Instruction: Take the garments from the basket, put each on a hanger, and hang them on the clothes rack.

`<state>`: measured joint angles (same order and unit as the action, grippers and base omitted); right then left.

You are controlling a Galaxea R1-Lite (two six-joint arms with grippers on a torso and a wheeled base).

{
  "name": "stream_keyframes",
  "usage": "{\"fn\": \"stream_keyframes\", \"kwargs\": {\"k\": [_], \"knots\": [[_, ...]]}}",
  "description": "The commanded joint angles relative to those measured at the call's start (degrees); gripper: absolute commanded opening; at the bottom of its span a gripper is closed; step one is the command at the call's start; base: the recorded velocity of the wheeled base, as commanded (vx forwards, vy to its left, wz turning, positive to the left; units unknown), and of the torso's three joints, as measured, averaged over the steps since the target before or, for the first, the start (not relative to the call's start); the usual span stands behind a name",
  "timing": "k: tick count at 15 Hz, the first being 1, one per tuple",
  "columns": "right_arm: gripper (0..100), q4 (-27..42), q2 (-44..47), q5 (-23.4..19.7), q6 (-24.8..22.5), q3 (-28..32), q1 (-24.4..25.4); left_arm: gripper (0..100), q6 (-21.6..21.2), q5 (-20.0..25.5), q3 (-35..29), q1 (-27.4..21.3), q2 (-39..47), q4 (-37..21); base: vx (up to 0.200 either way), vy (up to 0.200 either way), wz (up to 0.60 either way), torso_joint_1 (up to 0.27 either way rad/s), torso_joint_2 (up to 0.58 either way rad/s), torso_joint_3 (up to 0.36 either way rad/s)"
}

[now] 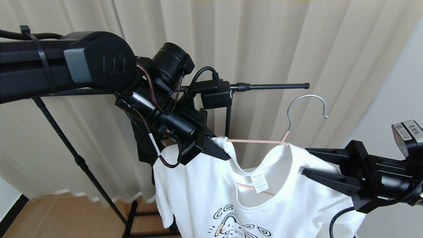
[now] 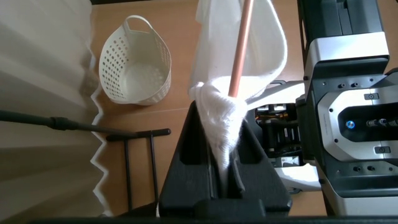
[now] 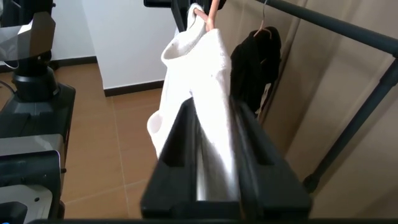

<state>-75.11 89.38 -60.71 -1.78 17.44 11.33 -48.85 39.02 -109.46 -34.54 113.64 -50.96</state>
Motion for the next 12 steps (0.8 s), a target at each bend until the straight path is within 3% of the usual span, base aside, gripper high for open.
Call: {"fn": "stream_keyframes", "kwargs": {"k": [1, 8, 12], "knots": [[100, 0.14, -0.26, -0.02, -0.07, -0.04, 0.01, 0, 0.07, 0.0, -0.05, 0.08, -0.88, 0.07, 0.0, 0.0, 0.0, 0.0, 0.0, 0.0], [100, 0.05, -0.17, 0.06, 0.02, 0.48, -0.51, 0, 0.07, 0.0, 0.04, 0.7, -1.76, 0.07, 0.0, 0.0, 0.0, 0.0, 0.0, 0.0], [100, 0.05, -0.08, 0.15, 0.02, 0.57, -0.78, 0, 0.33, 0.0, 2.23, 3.77, -5.27, 0.07, 0.0, 0.0, 0.0, 0.0, 0.0, 0.0]]}}
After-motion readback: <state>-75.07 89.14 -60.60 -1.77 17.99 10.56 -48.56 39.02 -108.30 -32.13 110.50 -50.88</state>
